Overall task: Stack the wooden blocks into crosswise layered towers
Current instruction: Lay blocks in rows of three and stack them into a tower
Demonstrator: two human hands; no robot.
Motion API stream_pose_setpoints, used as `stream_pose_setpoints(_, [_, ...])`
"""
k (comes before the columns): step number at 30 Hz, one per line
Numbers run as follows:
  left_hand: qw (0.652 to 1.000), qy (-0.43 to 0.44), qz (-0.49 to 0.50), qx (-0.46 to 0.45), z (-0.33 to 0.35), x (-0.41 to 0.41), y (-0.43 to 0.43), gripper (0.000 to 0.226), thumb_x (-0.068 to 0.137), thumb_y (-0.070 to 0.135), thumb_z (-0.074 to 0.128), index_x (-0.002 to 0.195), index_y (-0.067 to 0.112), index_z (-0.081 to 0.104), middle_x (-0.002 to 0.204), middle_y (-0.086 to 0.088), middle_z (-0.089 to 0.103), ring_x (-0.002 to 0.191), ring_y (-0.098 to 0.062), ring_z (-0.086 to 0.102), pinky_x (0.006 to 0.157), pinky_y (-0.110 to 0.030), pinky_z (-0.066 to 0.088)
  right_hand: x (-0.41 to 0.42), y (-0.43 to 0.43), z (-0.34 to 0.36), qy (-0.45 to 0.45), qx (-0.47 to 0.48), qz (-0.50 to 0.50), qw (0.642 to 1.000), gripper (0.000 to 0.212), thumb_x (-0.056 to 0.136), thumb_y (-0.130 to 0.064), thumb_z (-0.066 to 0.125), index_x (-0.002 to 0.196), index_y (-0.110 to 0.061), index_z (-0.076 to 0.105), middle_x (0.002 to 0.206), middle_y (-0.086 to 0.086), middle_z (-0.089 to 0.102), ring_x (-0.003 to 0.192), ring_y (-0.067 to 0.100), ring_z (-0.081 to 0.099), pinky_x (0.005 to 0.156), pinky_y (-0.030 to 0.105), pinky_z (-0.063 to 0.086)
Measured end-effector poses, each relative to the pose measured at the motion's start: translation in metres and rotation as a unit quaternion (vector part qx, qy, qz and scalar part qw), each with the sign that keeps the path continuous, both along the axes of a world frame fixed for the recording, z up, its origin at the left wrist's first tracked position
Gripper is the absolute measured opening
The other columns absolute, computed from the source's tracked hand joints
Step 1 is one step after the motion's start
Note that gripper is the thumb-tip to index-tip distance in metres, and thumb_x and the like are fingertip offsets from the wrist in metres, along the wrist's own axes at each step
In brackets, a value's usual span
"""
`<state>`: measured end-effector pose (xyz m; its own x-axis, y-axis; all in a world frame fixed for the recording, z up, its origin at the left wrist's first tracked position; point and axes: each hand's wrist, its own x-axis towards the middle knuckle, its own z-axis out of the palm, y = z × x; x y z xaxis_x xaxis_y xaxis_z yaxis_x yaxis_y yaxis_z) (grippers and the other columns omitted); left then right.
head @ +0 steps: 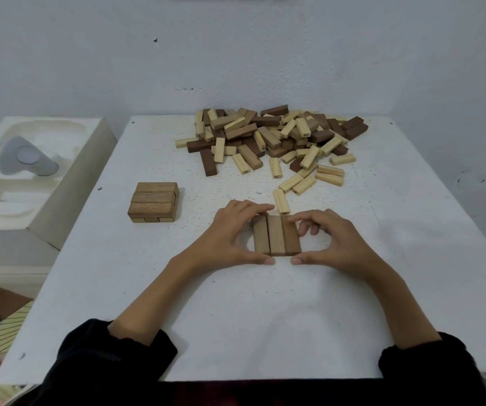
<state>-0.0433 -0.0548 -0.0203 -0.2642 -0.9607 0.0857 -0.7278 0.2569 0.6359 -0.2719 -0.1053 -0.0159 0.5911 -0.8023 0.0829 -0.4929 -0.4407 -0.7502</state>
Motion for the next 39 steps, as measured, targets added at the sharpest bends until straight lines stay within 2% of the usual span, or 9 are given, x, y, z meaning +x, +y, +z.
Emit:
stream_pose_setpoints(4, [1.000, -0.010, 0.011, -0.001, 0.002, 0.007, 0.002, 0.096, 0.056, 0.071, 0.069, 0.139, 0.037, 0.035, 0.128, 0.019, 0.036, 0.119, -0.001, 0.028, 0.099, -0.022, 0.019, -0.010, -0.007, -0.003, 0.056, -0.015, -0.001, 0.998, 0.076, 0.054, -0.059, 0.071, 0.123, -0.047, 0.042, 0.110, -0.027, 0.045, 0.103, -0.004, 0.036, 0.088, 0.023, 0.033])
stream_pose_setpoints(7, [1.000, -0.009, 0.021, 0.001, 0.004, 0.012, 0.002, 0.088, 0.055, 0.075, 0.063, 0.132, 0.038, 0.043, 0.121, 0.018, 0.042, 0.113, -0.002, 0.032, 0.095, -0.025, 0.021, -0.011, -0.007, -0.006, 0.071, -0.014, 0.005, 0.997, 0.077, 0.055, -0.063, 0.069, 0.125, -0.045, 0.043, 0.117, -0.020, 0.045, 0.108, 0.001, 0.032, 0.095, 0.028, 0.030])
stream_pose_setpoints(10, [1.000, -0.014, 0.024, -0.003, 0.002, 0.011, 0.002, 0.080, 0.055, 0.074, 0.063, 0.125, 0.037, 0.050, 0.115, 0.017, 0.045, 0.108, -0.004, 0.035, 0.091, -0.024, 0.022, -0.007, -0.008, -0.005, 0.073, -0.021, 0.013, 0.997, 0.079, 0.052, -0.073, 0.061, 0.123, -0.044, 0.044, 0.122, -0.017, 0.047, 0.109, 0.002, 0.034, 0.095, 0.031, 0.030])
stream_pose_setpoints(14, [1.000, -0.008, 0.022, 0.001, 0.001, 0.010, 0.003, 0.078, 0.057, 0.072, 0.062, 0.124, 0.035, 0.050, 0.113, 0.018, 0.045, 0.108, -0.003, 0.035, 0.091, -0.018, 0.021, -0.003, -0.010, -0.002, 0.064, -0.010, 0.020, 0.998, 0.073, 0.050, -0.072, 0.062, 0.116, -0.047, 0.043, 0.116, -0.028, 0.045, 0.106, -0.006, 0.036, 0.090, 0.028, 0.031])
stream_pose_setpoints(19, [0.999, -0.023, 0.025, -0.008, -0.001, 0.004, 0.004, 0.080, 0.056, 0.074, 0.062, 0.126, 0.037, 0.049, 0.113, 0.020, 0.044, 0.106, -0.002, 0.033, 0.090, -0.013, 0.018, -0.001, -0.009, -0.004, 0.078, -0.026, 0.025, 0.996, 0.079, 0.052, -0.073, 0.060, 0.123, -0.050, 0.036, 0.117, -0.025, 0.043, 0.106, 0.001, 0.036, 0.091, 0.028, 0.028])
stream_pose_setpoints(23, [0.999, -0.019, 0.041, -0.010, -0.001, 0.001, 0.004, 0.080, 0.055, 0.075, 0.060, 0.124, 0.036, 0.050, 0.113, 0.018, 0.045, 0.106, -0.005, 0.035, 0.089, -0.023, 0.023, 0.002, -0.010, -0.005, 0.092, -0.035, 0.027, 0.995, 0.077, 0.056, -0.066, 0.065, 0.125, -0.049, 0.037, 0.120, -0.019, 0.041, 0.112, 0.002, 0.031, 0.092, 0.029, 0.025])
stream_pose_setpoints(28, [0.999, -0.005, 0.045, -0.014, -0.001, 0.001, 0.004, 0.078, 0.055, 0.073, 0.062, 0.122, 0.034, 0.053, 0.111, 0.017, 0.046, 0.104, -0.004, 0.037, 0.089, -0.021, 0.026, 0.008, -0.009, -0.005, 0.094, -0.037, 0.028, 0.994, 0.074, 0.056, -0.065, 0.066, 0.123, -0.048, 0.039, 0.118, -0.018, 0.040, 0.110, 0.002, 0.031, 0.090, 0.027, 0.024])
stream_pose_setpoints(32, [0.999, 0.019, 0.050, -0.004, 0.000, 0.002, 0.004, 0.076, 0.054, 0.069, 0.066, 0.121, 0.035, 0.054, 0.107, 0.014, 0.048, 0.103, -0.004, 0.039, 0.091, -0.026, 0.030, 0.011, -0.009, -0.007, 0.094, -0.047, 0.031, 0.994, 0.076, 0.054, -0.072, 0.061, 0.123, -0.048, 0.039, 0.118, -0.017, 0.041, 0.109, 0.002, 0.032, 0.090, 0.028, 0.026])
stream_pose_setpoints(39, [0.997, 0.057, 0.049, 0.017, 0.002, 0.005, 0.004, 0.074, 0.052, 0.064, 0.072, 0.119, 0.036, 0.057, 0.106, 0.013, 0.049, 0.104, -0.005, 0.044, 0.096, -0.040, 0.039, 0.018, -0.007, -0.007, 0.095, -0.077, 0.031, 0.992, 0.082, 0.052, -0.073, 0.055, 0.124, -0.035, 0.049, 0.114, -0.016, 0.041, 0.101, 0.004, 0.038, 0.089, 0.029, 0.030])
